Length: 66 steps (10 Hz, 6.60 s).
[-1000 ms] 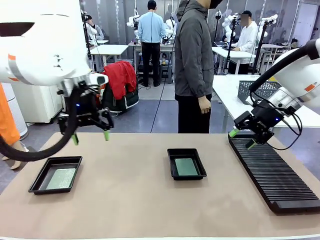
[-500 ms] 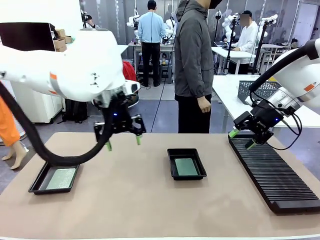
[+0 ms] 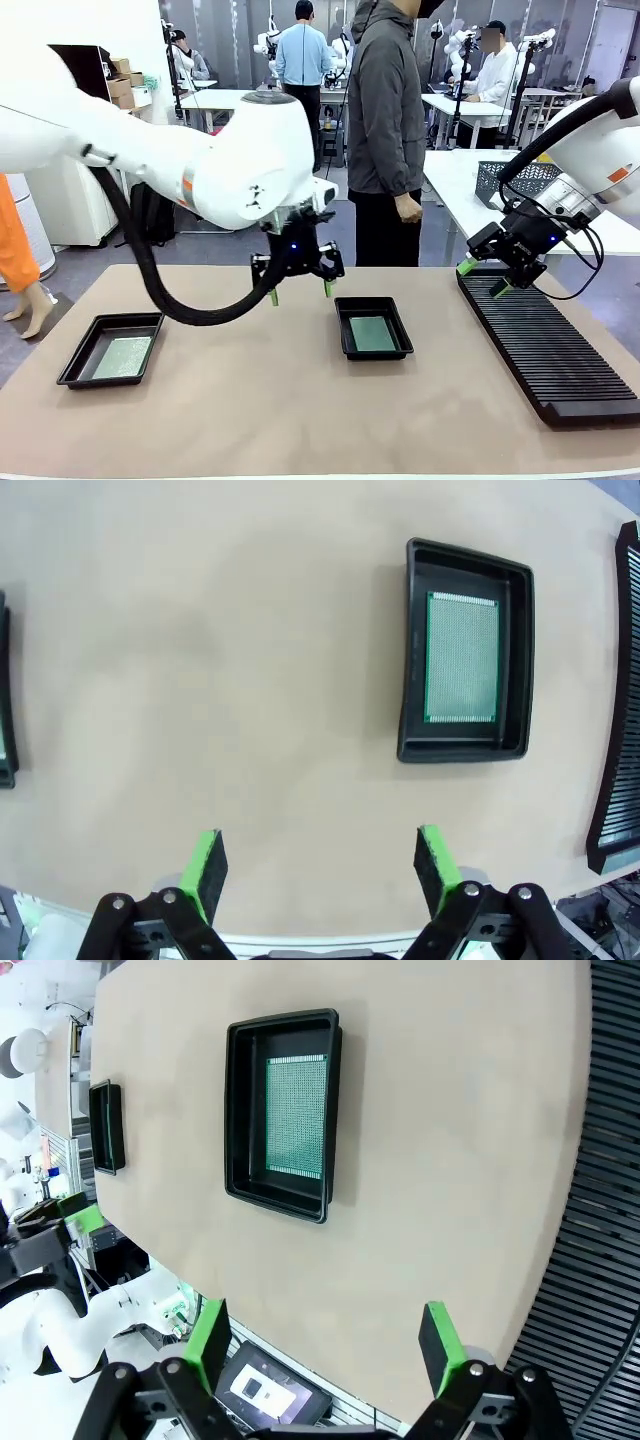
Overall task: Inspect and transfer BCBs to ESD trays.
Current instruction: Pick up the ESD tray and place it on the left side of the table.
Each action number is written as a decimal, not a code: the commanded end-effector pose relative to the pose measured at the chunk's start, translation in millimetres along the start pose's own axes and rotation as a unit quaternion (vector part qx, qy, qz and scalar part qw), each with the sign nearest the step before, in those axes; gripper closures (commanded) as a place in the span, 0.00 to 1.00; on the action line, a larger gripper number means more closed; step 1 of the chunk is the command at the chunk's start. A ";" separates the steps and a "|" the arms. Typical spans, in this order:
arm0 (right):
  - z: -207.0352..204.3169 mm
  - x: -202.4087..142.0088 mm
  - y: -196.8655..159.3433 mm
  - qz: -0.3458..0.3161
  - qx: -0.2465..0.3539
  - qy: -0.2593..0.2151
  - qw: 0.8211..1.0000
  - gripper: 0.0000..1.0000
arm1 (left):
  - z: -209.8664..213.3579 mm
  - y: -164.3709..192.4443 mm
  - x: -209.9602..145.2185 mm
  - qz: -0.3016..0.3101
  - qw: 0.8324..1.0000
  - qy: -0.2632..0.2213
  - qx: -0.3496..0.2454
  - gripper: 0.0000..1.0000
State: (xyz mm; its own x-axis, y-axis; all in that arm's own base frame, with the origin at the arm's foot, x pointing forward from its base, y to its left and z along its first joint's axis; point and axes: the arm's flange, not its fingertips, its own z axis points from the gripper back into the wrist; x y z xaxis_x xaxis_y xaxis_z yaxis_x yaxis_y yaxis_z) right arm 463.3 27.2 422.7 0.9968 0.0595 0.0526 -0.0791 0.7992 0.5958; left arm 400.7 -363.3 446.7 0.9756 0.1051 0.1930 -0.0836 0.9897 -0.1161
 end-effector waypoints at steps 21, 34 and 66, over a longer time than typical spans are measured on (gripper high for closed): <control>-0.3 0.0 2.3 -0.012 -0.003 -0.006 1.000 0.00 | -164.7 -91.7 74.2 -0.069 0.997 0.008 0.034 0.00; -0.3 0.0 2.3 -0.012 -0.003 -0.006 1.000 0.00 | -163.9 -82.9 92.3 -0.056 0.997 0.031 0.036 0.47; -0.3 0.0 2.3 -0.012 -0.003 -0.006 1.000 0.00 | -118.5 45.9 124.2 -0.086 0.990 0.025 -0.104 0.97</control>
State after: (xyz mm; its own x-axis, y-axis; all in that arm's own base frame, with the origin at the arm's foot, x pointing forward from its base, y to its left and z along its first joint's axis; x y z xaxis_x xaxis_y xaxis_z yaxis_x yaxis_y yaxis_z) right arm 463.3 26.9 422.8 0.9969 0.0582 0.0525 -0.0781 0.7994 0.5957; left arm 558.0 -339.1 351.1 0.9852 -0.0569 0.1620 0.0962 0.9644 -0.2464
